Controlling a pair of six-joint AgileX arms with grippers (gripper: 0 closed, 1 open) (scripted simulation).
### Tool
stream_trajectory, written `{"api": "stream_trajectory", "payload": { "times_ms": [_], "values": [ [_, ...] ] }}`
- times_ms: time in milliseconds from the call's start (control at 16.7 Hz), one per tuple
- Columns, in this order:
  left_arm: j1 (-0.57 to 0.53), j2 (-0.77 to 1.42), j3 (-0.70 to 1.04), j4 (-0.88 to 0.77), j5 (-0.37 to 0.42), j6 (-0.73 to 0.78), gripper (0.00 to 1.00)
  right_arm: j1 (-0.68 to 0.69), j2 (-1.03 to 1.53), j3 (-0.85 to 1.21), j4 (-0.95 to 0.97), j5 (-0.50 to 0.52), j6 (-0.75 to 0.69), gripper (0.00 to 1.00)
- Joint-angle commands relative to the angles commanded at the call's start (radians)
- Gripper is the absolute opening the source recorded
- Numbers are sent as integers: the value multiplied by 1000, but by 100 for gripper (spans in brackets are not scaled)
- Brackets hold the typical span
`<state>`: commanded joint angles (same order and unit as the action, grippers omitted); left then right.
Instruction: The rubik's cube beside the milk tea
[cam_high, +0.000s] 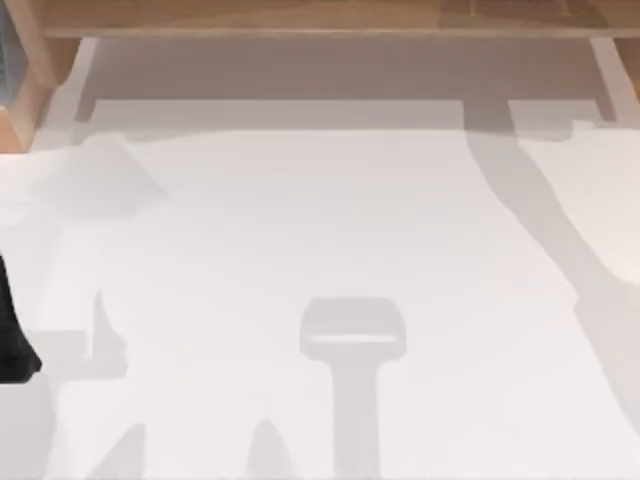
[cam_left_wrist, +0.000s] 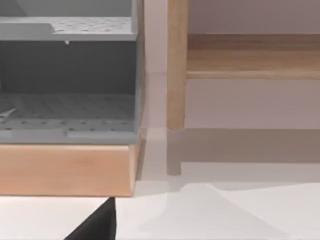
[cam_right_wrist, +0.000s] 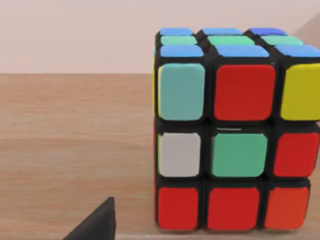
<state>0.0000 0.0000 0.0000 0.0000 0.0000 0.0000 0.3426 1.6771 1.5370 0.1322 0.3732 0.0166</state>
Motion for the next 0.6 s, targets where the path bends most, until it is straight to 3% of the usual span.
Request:
{"api": "stream_trajectory", "payload": {
  "times_ms": [600],
  "values": [
    [0,0,0,0,0,0,100,-43,213,263,-46,-43,-1,100]
  ]
}}
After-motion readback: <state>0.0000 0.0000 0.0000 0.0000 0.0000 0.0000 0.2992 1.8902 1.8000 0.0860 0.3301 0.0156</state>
